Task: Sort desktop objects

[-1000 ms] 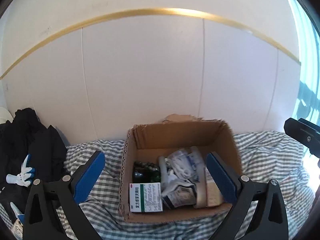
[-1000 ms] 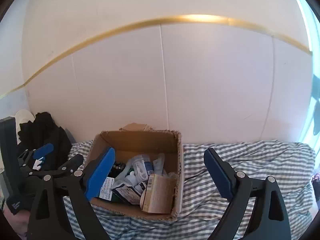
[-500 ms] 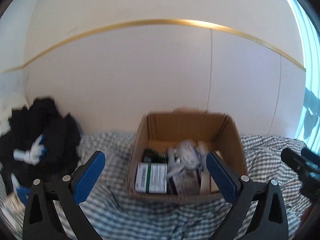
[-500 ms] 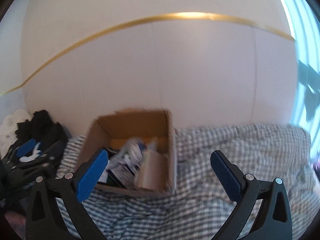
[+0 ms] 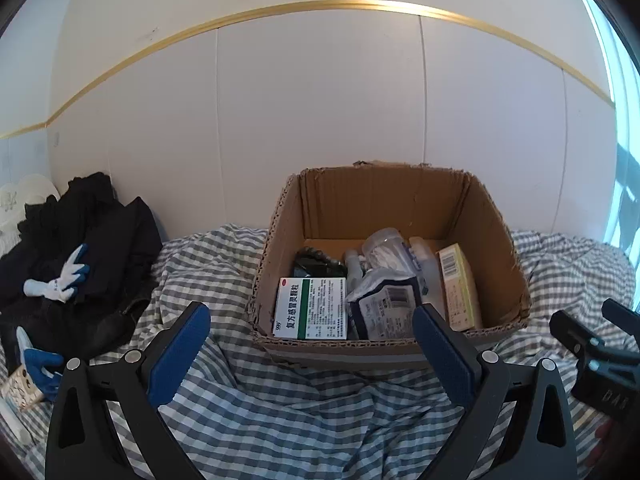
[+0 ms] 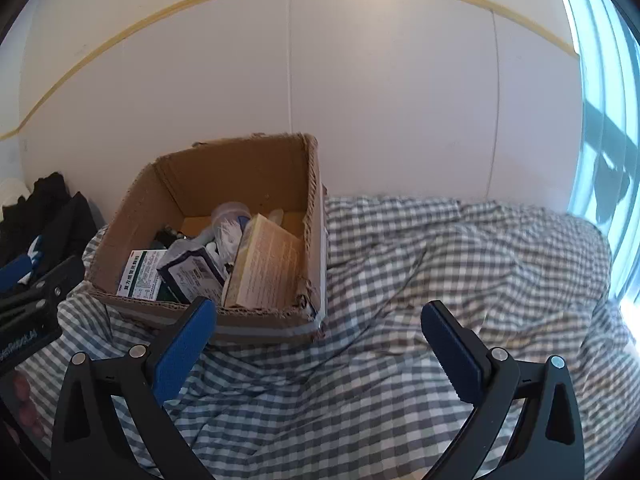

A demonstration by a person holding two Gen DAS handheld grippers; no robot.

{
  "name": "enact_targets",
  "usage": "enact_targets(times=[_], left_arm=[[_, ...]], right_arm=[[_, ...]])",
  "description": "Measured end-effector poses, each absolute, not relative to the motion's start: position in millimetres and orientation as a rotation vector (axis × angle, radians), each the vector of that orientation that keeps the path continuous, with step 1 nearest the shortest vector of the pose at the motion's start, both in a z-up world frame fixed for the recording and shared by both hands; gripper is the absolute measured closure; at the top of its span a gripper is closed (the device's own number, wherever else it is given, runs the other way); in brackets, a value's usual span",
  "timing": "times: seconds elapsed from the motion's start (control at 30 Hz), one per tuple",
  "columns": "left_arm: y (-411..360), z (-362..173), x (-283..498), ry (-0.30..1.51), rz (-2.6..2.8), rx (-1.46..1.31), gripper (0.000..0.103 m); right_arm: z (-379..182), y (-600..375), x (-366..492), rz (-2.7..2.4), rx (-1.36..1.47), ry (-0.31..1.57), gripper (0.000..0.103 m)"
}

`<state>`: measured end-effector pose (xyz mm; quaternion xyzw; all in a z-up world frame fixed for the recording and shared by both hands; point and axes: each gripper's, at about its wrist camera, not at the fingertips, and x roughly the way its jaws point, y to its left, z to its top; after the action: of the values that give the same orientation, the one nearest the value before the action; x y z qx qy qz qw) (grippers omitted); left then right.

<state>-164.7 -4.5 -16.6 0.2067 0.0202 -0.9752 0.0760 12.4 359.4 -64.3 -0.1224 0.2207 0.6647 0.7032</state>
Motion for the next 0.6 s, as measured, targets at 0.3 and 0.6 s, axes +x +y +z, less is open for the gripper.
enact_targets(times=[0.3,0.6], left_arm=[[5.4,-20.2,-164.7,0.061,-2.959,0.682,0.0],[8.0,-19.1,-162.5,0.07,-2.958,0.713,0.0]], right_arm=[[-69.1,360.2,12.1,1.467,-0.285,0.512,0.0],[-68.0,357.0,13.0,1.457,-0.276,0.499,0.0]])
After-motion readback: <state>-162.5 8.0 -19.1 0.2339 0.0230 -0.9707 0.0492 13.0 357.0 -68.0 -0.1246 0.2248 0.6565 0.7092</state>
